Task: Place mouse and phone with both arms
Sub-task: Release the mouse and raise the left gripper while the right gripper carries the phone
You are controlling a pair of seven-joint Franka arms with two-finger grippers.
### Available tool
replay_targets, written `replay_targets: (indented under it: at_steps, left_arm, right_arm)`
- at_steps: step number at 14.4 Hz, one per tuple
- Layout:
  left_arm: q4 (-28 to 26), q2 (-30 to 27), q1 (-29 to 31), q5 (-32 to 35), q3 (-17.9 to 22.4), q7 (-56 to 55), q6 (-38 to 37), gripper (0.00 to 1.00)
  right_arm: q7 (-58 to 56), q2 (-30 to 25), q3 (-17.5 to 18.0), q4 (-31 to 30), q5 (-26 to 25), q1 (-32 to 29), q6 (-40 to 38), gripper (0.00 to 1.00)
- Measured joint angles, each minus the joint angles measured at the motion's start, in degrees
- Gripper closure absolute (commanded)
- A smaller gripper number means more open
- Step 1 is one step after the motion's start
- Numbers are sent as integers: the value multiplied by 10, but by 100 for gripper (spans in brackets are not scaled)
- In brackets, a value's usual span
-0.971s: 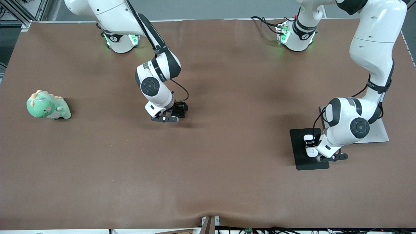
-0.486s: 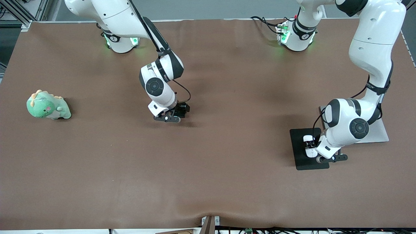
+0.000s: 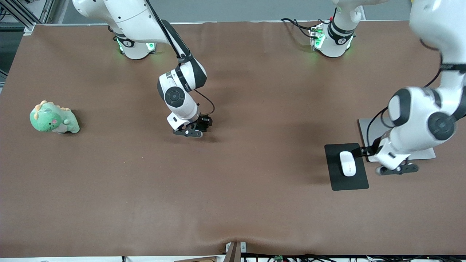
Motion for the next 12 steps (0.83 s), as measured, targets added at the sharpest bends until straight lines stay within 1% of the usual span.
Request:
replay_targets:
  at_steps: [1,3,6,7,9,12]
  left_arm:
    - [0,-27,0,0,-4,0,-27,0]
    - [1,-75,-1,0,-11,0,-71,0]
    - [5,-131,-3,0,-19,0,-111,0]
    - [13,-144,-5,0,-19,0,-129,0]
    - [48,-155,-10,0,-19,1,-187,0]
    - [95,-165,-10,0,-18,18,-263,0]
  right_arm:
    - [5,0,0,1,0,0,-2,100]
    - [13,-4,-5,4,0,0,-17,100]
    - [18,-32,-14,7,1,-24,-56,100]
    - [16,-46,-15,7,1,-41,-76,100]
    - [-7,-74,-17,7,1,-79,-114,100]
    - [-91,-99,-19,-5,1,-144,-140,100]
